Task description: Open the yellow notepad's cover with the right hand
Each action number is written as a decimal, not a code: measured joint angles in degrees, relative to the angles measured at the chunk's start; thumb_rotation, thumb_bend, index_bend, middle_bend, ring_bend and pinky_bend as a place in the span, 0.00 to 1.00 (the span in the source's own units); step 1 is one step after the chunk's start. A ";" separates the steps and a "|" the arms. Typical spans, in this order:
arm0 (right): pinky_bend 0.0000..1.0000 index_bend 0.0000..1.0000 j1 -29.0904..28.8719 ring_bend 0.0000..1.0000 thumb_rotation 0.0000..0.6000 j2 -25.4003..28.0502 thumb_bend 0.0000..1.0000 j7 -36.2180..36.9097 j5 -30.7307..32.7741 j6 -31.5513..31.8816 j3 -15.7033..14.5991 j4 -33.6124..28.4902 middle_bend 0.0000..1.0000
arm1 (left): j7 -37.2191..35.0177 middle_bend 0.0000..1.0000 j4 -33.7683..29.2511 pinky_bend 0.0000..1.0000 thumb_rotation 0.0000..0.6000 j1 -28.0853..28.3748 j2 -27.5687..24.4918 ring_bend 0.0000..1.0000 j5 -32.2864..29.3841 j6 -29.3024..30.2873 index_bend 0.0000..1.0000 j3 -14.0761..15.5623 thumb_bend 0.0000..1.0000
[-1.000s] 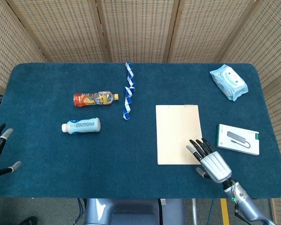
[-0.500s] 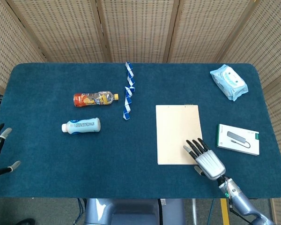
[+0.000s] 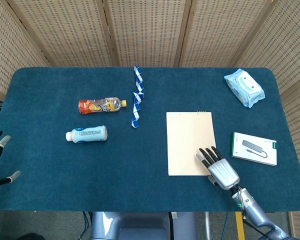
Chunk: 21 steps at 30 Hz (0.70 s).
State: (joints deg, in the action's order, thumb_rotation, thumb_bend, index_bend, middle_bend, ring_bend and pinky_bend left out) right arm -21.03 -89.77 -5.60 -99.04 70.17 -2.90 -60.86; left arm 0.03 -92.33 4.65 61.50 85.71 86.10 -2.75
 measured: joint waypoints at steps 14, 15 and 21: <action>0.00 0.09 -0.60 0.00 1.00 -1.05 0.37 -2.12 1.87 -0.98 0.17 1.56 0.02 | 0.03 0.00 -0.16 0.00 1.00 0.07 -0.02 0.00 -0.14 -0.16 0.00 -0.06 0.00; 0.01 0.10 -0.62 0.00 1.00 -1.18 0.39 -2.41 1.87 -0.93 0.15 1.76 0.03 | -0.02 0.00 -0.18 0.00 1.00 0.08 -0.04 0.00 -0.16 -0.18 0.00 -0.06 0.00; 0.10 0.13 -0.72 0.00 1.00 -2.43 0.47 -2.75 1.23 1.25 0.17 3.55 0.08 | -0.19 0.00 -0.11 0.00 1.00 0.08 -0.07 0.00 -0.15 -0.19 0.00 -0.07 0.00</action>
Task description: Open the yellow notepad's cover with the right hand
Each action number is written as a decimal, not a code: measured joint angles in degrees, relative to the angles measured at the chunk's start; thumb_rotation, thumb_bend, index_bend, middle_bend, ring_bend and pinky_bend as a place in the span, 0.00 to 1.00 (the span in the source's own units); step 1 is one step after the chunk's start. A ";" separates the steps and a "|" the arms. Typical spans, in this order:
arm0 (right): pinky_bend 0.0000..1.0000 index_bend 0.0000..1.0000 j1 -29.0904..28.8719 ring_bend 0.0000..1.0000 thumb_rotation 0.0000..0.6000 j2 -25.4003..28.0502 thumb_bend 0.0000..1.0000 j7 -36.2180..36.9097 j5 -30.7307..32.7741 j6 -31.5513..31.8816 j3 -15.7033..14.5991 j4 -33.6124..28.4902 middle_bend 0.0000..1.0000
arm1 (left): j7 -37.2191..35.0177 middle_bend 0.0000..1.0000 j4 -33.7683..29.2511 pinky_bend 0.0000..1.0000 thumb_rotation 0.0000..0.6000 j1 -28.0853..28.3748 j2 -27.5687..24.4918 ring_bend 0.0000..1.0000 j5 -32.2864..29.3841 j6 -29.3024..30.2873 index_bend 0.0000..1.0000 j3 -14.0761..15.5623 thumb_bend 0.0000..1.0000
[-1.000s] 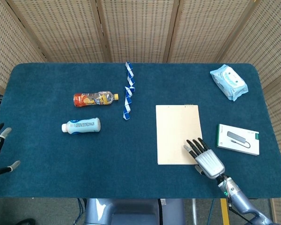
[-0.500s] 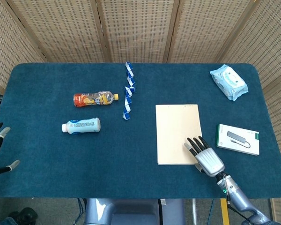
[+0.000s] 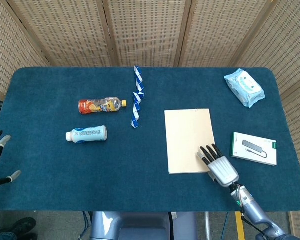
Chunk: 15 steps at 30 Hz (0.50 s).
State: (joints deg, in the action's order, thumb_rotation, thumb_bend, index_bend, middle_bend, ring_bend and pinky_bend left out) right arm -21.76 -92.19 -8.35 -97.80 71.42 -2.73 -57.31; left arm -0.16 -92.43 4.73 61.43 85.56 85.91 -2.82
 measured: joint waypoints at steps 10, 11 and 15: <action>0.12 0.14 -1.97 0.01 1.00 -2.90 0.47 0.27 -0.22 2.01 1.75 3.79 0.08 | -0.03 0.00 -0.10 0.00 1.00 0.04 -0.05 0.00 -0.34 -0.12 0.00 -0.15 0.00; 0.12 0.14 -2.28 0.01 1.00 -2.98 0.46 0.09 -0.02 1.79 2.02 3.80 0.08 | -0.03 0.00 -0.10 0.00 1.00 0.07 -0.05 0.00 -0.38 -0.18 0.00 -0.17 0.00; 0.12 0.14 -3.63 0.01 1.00 -3.14 0.46 -0.27 1.45 0.58 3.66 3.18 0.08 | -0.04 0.00 -0.13 0.00 1.00 0.13 -0.10 0.00 -0.53 -0.32 0.00 -0.23 0.00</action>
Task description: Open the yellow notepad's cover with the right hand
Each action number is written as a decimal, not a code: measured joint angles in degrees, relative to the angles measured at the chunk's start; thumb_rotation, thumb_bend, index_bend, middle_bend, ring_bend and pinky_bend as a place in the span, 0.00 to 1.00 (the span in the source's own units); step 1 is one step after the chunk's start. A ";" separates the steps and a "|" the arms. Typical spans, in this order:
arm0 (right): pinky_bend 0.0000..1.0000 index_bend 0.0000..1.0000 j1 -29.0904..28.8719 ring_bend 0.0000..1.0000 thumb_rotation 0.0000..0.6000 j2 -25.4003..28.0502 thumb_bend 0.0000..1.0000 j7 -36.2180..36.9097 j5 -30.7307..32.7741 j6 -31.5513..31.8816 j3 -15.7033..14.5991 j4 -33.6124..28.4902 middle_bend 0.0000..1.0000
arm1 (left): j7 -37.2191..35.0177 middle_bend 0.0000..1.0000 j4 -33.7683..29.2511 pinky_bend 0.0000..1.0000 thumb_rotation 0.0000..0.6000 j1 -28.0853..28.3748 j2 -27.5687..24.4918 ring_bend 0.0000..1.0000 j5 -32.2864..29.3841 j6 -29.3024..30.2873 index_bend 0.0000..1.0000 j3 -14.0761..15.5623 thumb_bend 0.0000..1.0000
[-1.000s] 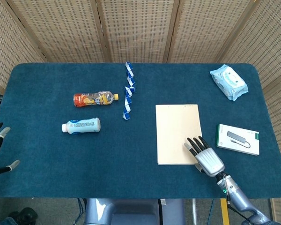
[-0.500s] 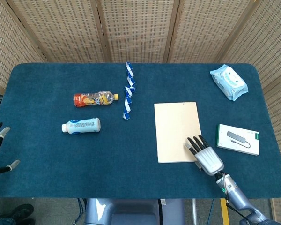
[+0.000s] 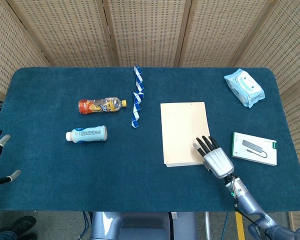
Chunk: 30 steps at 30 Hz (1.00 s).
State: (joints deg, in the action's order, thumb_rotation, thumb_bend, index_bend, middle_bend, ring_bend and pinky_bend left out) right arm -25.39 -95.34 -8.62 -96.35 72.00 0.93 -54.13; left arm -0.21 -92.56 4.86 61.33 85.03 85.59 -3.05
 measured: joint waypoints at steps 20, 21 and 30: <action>0.15 0.39 -6.21 0.23 1.00 -1.66 0.47 -2.82 4.95 -5.66 4.45 -0.60 0.34 | -1.68 0.00 -0.04 0.00 1.00 0.20 -0.71 0.00 -0.63 -0.64 0.00 -0.27 0.00; 0.15 0.42 -6.33 0.27 1.00 -1.81 0.47 -2.55 4.92 -5.65 4.42 -0.33 0.38 | -1.84 0.00 -0.02 0.00 1.00 0.20 -0.76 0.00 -0.63 -0.65 0.00 -0.27 0.00; 0.24 0.61 -7.20 0.44 1.00 -3.87 0.61 4.89 2.33 -2.00 2.88 6.22 0.58 | -2.51 0.00 0.16 0.00 1.00 0.18 -0.96 0.00 -0.69 -0.67 0.00 -0.31 0.00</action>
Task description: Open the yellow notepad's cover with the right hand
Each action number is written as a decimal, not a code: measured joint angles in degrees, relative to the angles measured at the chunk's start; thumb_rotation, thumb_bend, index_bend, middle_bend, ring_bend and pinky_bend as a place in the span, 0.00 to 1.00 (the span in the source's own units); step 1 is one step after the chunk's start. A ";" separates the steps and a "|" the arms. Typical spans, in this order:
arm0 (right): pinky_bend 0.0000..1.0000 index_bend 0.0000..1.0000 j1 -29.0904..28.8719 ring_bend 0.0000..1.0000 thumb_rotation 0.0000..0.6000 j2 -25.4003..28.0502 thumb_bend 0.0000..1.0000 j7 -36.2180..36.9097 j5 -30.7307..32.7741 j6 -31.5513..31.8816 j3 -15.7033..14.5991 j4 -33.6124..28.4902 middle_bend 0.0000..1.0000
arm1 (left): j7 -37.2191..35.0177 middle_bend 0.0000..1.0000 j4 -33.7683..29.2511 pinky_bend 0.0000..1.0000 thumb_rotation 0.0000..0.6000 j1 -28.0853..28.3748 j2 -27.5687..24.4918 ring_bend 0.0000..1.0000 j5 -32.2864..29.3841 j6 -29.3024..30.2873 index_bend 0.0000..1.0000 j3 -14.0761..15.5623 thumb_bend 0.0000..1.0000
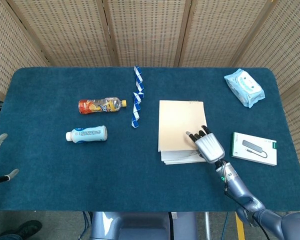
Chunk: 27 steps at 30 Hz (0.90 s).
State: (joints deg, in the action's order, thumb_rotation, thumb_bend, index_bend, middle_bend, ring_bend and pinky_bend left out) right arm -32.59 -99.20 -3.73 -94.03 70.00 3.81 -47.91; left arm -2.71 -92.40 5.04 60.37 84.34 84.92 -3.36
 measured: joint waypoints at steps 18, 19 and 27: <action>0.29 0.63 1.74 0.44 1.00 1.27 0.61 15.38 -6.45 10.68 -6.55 8.27 0.59 | 1.01 0.00 -0.33 0.00 1.00 0.01 0.28 0.00 0.17 0.00 0.00 0.19 0.00; 0.29 0.63 1.97 0.44 1.00 1.63 0.61 15.71 -7.13 11.87 -7.06 8.40 0.59 | 1.08 0.00 -0.34 0.00 1.00 0.01 0.29 0.00 0.19 0.01 0.00 0.20 0.00; 0.29 0.63 3.95 0.44 1.00 5.49 0.61 16.98 -13.60 21.45 -11.82 6.74 0.59 | 1.53 0.00 -0.47 0.00 1.00 -0.07 0.50 0.00 0.26 0.07 0.00 0.34 0.00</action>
State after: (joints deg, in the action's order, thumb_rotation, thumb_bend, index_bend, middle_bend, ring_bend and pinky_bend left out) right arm -28.64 -93.72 13.25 -107.62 91.45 -8.00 -41.17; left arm -1.18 -92.87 4.97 60.87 84.60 84.99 -3.02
